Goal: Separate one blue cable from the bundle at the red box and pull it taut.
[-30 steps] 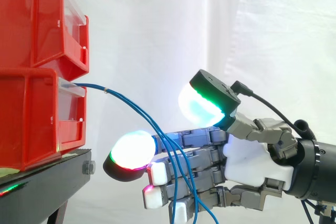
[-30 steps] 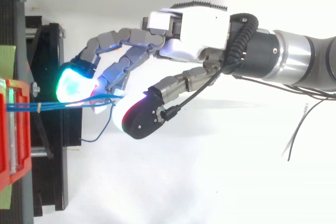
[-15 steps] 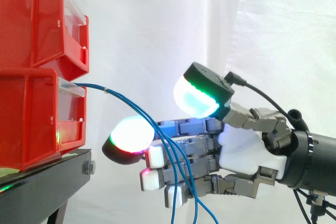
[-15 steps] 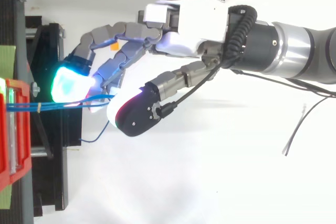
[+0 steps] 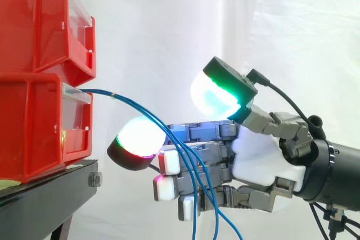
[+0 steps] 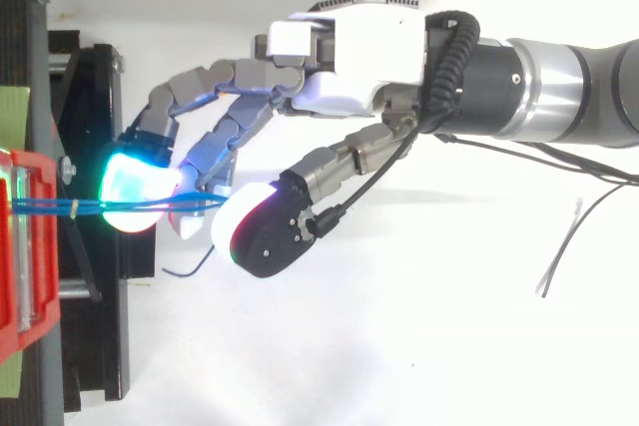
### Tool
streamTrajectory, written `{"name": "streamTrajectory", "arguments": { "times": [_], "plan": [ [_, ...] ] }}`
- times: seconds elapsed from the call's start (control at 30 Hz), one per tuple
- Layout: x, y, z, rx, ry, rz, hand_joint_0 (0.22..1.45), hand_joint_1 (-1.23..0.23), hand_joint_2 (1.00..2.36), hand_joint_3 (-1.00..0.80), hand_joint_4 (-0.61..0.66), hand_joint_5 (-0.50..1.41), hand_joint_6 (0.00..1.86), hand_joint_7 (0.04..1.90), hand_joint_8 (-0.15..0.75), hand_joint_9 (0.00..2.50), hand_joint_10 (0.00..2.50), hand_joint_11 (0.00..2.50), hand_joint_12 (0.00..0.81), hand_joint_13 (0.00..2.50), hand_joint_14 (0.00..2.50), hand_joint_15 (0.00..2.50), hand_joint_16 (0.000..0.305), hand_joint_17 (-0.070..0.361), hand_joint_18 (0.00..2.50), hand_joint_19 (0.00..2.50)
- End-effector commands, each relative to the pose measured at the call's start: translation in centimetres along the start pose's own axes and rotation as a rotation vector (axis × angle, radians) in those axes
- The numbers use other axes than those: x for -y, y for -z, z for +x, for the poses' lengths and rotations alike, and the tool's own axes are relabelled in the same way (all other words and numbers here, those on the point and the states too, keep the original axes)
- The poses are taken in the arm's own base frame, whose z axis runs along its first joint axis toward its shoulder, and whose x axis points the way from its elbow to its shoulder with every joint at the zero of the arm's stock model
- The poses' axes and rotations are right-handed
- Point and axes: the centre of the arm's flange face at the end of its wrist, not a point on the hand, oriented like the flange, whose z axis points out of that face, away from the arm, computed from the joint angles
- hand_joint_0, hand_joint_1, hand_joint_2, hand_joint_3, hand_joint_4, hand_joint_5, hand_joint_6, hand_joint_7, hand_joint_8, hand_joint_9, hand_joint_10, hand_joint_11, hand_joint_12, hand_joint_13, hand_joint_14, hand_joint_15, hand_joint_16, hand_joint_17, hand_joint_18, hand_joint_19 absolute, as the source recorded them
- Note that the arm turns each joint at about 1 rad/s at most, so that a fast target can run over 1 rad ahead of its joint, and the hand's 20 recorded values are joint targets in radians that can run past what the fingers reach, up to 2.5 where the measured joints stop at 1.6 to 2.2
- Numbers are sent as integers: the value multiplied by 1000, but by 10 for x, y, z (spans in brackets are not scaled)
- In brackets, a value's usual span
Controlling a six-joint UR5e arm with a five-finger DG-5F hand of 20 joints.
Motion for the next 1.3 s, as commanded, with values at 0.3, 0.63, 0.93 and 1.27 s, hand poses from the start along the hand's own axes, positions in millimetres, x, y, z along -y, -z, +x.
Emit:
{"name": "streamTrajectory", "arguments": {
  "times": [0.3,0.63,0.93,1.27],
  "plan": [
    [18,-6,4,-22,-42,8,609,-680,1008,-397,302,-182,503,901,372,890,16,691,388,888,15,397,44,100,818,635],
    [15,-10,7,-22,-44,-4,643,-672,1016,-257,297,-170,503,966,376,906,14,699,380,887,15,420,44,99,823,664],
    [11,-13,1,-14,-65,-8,652,-643,1013,-320,310,-167,502,971,380,916,16,696,382,909,15,423,44,100,847,652],
    [10,-14,2,-17,-67,10,688,-638,1018,-141,304,-157,503,988,378,936,15,700,391,950,16,491,44,100,853,671]
  ]
}}
